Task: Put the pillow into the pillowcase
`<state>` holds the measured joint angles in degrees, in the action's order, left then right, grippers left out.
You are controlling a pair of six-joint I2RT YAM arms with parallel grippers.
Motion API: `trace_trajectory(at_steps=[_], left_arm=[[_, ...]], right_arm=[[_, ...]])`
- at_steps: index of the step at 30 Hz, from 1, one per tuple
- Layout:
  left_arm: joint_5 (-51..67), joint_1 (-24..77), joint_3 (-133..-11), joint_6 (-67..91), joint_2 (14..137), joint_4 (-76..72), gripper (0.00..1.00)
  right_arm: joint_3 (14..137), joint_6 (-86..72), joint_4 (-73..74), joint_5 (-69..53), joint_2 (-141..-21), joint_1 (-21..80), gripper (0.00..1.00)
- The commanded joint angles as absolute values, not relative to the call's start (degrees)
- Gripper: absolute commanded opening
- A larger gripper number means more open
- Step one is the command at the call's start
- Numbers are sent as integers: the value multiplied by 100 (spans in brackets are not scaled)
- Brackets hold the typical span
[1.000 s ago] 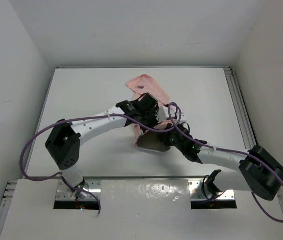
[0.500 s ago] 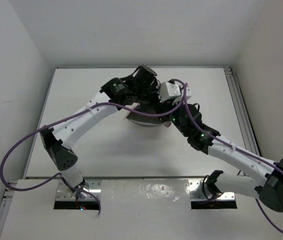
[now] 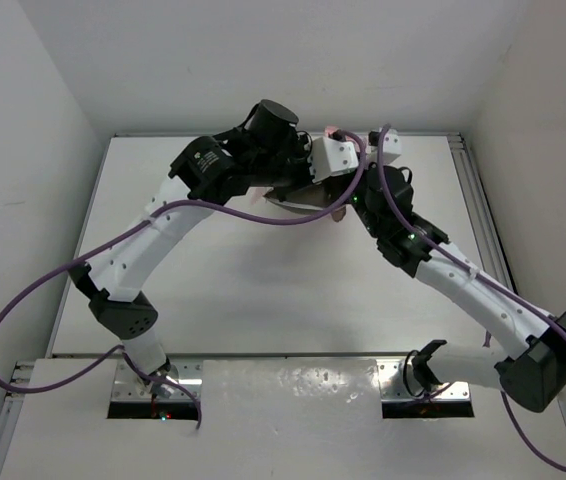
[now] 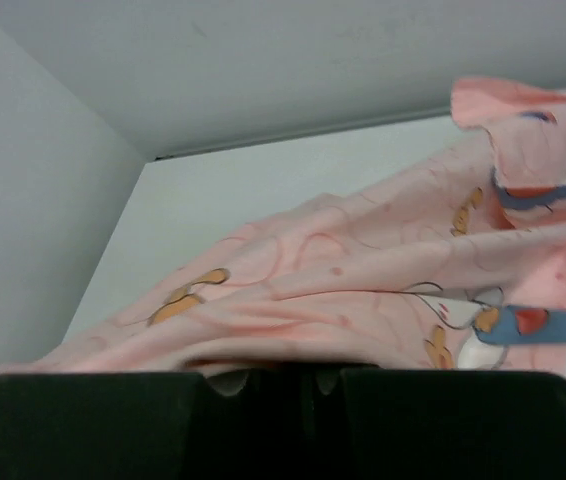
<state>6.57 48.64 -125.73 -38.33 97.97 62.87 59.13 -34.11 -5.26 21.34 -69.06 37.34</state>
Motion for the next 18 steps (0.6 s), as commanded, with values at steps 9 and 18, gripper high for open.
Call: trace_trajectory(at_steps=[9, 18], left_arm=[[1011, 4966, -12823, -3691, 9580, 6293, 0], [324, 4896, -11920, -3701, 9571, 5792, 0]], right_arm=[[5476, -5159, -1018, 2637, -6390, 2944, 0], [5606, -4782, -1355, 2785, -5949, 3400, 0]])
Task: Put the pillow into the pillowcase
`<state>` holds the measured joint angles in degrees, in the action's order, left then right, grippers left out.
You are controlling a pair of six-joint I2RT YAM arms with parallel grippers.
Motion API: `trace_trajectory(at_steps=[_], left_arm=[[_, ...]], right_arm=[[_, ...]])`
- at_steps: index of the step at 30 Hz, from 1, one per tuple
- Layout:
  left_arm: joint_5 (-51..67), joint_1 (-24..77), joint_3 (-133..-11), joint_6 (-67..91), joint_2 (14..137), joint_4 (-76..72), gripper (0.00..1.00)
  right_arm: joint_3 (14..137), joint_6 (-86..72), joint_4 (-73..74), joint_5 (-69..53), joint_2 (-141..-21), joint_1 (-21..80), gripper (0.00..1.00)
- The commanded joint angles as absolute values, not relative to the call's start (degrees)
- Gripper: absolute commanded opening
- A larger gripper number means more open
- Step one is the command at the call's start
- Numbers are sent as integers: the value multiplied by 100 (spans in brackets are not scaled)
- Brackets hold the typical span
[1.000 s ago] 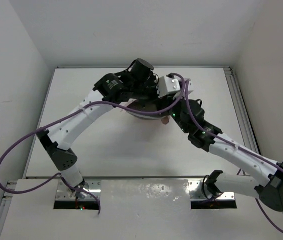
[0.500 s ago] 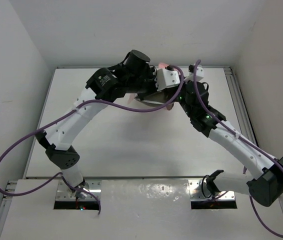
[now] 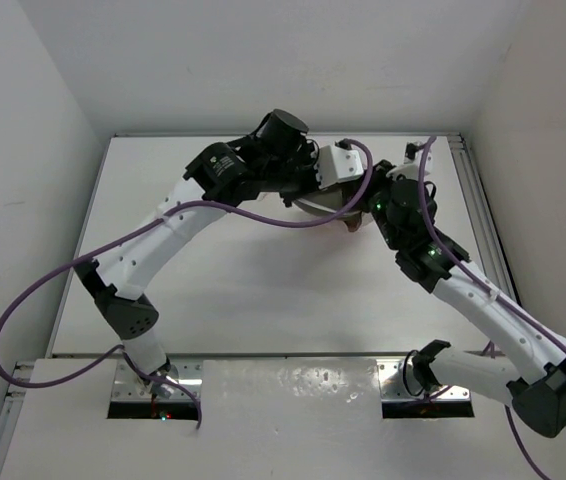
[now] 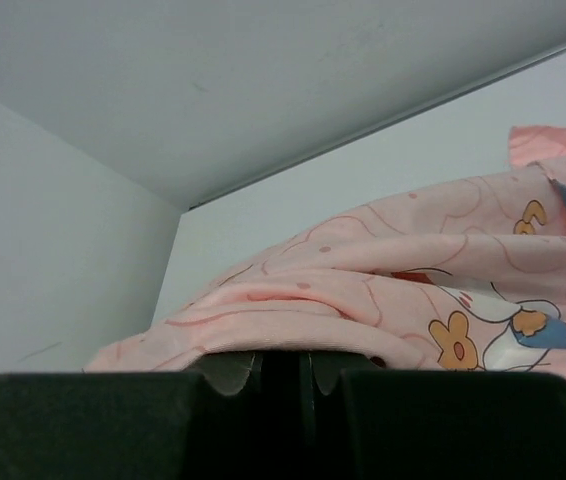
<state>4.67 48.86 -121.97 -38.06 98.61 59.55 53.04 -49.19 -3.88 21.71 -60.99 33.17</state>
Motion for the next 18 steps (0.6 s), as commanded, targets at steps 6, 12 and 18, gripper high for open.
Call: trace_trajectory(at_steps=[6, 12, 18], left_arm=[[2161, 4869, -12987, -3236, 9747, 6117, 0], [1311, 4720, -12124, -2928, 9642, 5504, 0], [449, 4465, -11636, -2532, 9808, 4466, 0]], right_arm=[[6107, -4667, 189, 2824, -6800, 2998, 5], [7004, -4193, 1185, 1556, -7637, 2575, 61], [7856, -3429, 1968, 1275, -7796, 2601, 73]])
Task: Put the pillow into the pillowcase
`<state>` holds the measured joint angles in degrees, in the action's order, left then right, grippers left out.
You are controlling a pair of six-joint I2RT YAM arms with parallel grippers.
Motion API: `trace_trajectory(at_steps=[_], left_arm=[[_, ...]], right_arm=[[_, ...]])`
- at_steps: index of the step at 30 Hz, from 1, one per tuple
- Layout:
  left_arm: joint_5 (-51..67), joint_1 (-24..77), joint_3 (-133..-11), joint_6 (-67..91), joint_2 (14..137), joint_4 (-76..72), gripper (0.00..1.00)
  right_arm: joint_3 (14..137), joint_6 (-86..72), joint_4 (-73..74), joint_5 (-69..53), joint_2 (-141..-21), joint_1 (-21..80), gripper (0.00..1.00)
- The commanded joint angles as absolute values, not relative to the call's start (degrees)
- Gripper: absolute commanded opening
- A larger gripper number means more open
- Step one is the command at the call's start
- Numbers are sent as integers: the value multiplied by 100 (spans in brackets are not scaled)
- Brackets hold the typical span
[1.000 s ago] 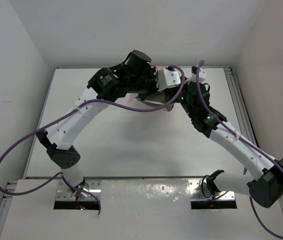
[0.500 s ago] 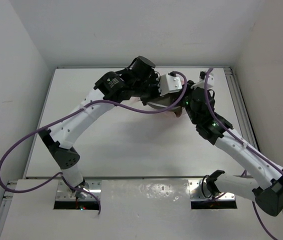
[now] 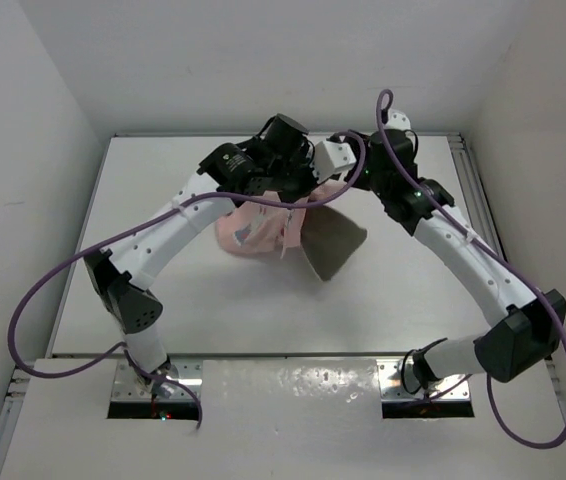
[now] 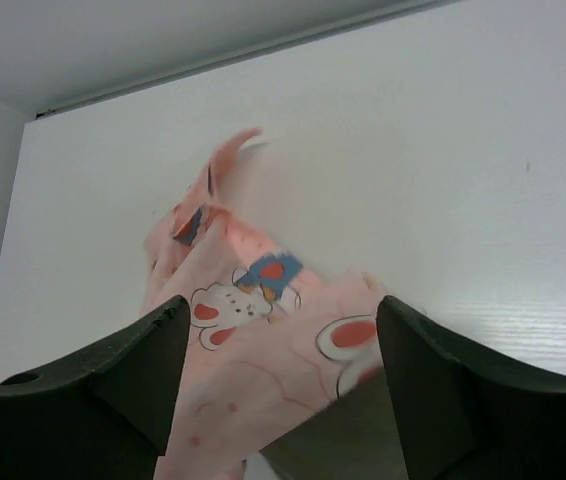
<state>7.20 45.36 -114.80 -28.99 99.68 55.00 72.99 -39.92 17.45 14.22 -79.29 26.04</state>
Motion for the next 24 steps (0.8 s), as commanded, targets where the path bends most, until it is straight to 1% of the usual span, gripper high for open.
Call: trace_trajectory(at_steps=[1, 4, 8, 11, 13, 15, 16, 19, 20, 23, 24], left_arm=[[283, 4439, -11724, -2505, 9826, 4404, 0], [36, 4386, -12181, -2470, 9940, 4438, 0], [-106, 4377, -12209, -2557, 9888, 4561, 0], [-27, 4386, -11972, -2636, 9774, 4597, 0], [201, 4386, -11699, -2716, 9730, 4605, 0], [255, 4403, -11436, -2725, 9659, 4597, 0], [281, 4395, -11348, -2707, 9642, 4553, 0], [325, 4403, -11136, -2663, 9607, 4526, 0], [343, 4403, -11101, -2654, 9598, 4500, 0], [509, 4412, -10908, -2593, 9606, 4474, 0], [536, 4421, -10803, -2575, 9615, 4456, 0]], right_arm=[[7901, -3262, 2038, 1283, -7770, 2610, 75], [7805, -3094, 2101, 1231, -7498, 2593, 77], [7306, -2848, 1978, 959, -7050, 2365, 78], [6805, -2446, 1899, 415, -6812, 2162, 65], [6479, -2242, 1811, 238, -6681, 2118, 54], [6022, -2302, 1749, 220, -6610, 2066, 55], [5873, -2355, 1749, 63, -6583, 2013, 61], [5240, -2653, 1749, -254, -6522, 1846, 72], [5029, -2854, 1679, -403, -6443, 1811, 80], [3723, -3442, 882, -501, -6320, 1802, 91], [3465, -3611, 279, -510, -6328, 1802, 97]])
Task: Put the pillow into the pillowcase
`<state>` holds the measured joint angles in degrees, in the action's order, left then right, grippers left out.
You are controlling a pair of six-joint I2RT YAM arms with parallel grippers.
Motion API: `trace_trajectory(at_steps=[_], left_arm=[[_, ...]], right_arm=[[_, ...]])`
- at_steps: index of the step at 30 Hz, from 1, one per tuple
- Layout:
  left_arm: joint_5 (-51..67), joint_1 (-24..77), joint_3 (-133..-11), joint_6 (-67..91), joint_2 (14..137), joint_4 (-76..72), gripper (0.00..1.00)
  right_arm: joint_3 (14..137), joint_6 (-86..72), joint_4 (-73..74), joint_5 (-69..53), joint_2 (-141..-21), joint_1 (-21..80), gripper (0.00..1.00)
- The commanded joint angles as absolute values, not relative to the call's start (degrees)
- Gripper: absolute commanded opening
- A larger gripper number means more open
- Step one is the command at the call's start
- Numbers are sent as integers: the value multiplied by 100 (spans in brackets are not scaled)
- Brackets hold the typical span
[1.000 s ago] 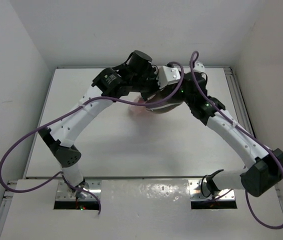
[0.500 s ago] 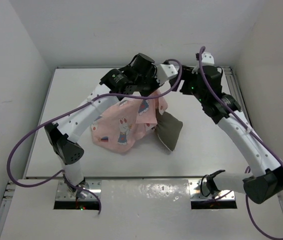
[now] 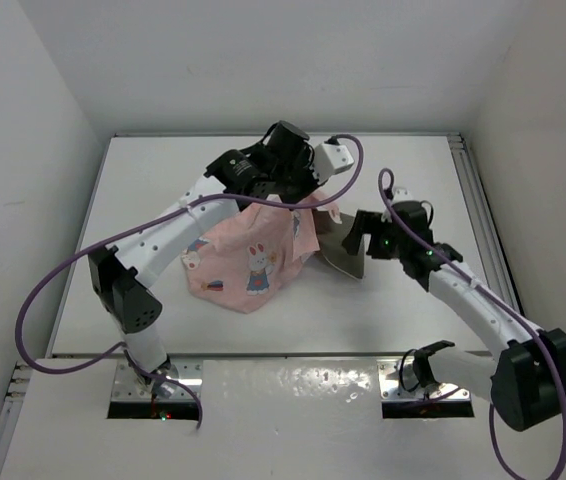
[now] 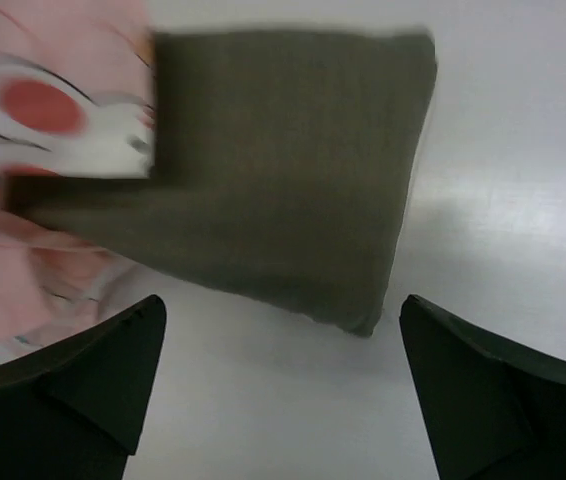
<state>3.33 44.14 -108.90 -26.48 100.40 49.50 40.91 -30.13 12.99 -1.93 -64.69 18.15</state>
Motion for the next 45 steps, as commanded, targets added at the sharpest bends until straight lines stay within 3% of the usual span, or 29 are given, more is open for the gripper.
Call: trace_trajectory(at_steps=[1, 6, 23, 25, 26, 28, 29, 33, 39, 45], left_arm=[[545, 4438, -10732, -2540, 9624, 4378, 0], [466, 4491, -10205, -2435, 9694, 4149, 0], [448, 4491, -9835, -2294, 10195, 4078, 0], [475, 4491, -9844, -2294, 10248, 4043, 0], [483, 4483, -9861, -2285, 10257, 4043, 0], [536, 4491, -9914, -2294, 10283, 4008, 0], [545, 4491, -9949, -2294, 10274, 3999, 0], [790, 4483, -10361, -2268, 10353, 4007, 0], [1632, 4491, -11730, -2294, 10459, 4595, 0], [2372, 4526, -12672, -2338, 10407, 5098, 0]], right_arm=[[3254, -3778, 29, -501, -6363, 1784, 99], [2909, -4280, -1282, -431, -7047, 1714, 99], [3085, -5440, -2073, -306, -8577, 1476, 97], [3164, -5475, -2144, -570, -8858, 1503, 88], [3155, -5493, -2301, -893, -9086, 1520, 54], [2981, -5581, -2547, -1089, -9167, 1529, 14], [2858, -5625, -2914, -1151, -9028, 1590, 0], [2531, -5503, -3419, -1195, -8073, 1854, 0], [3742, -4291, -2101, -564, -6227, 2697, 0], [4498, -3526, -1644, 227, -5529, 3611, 0]])
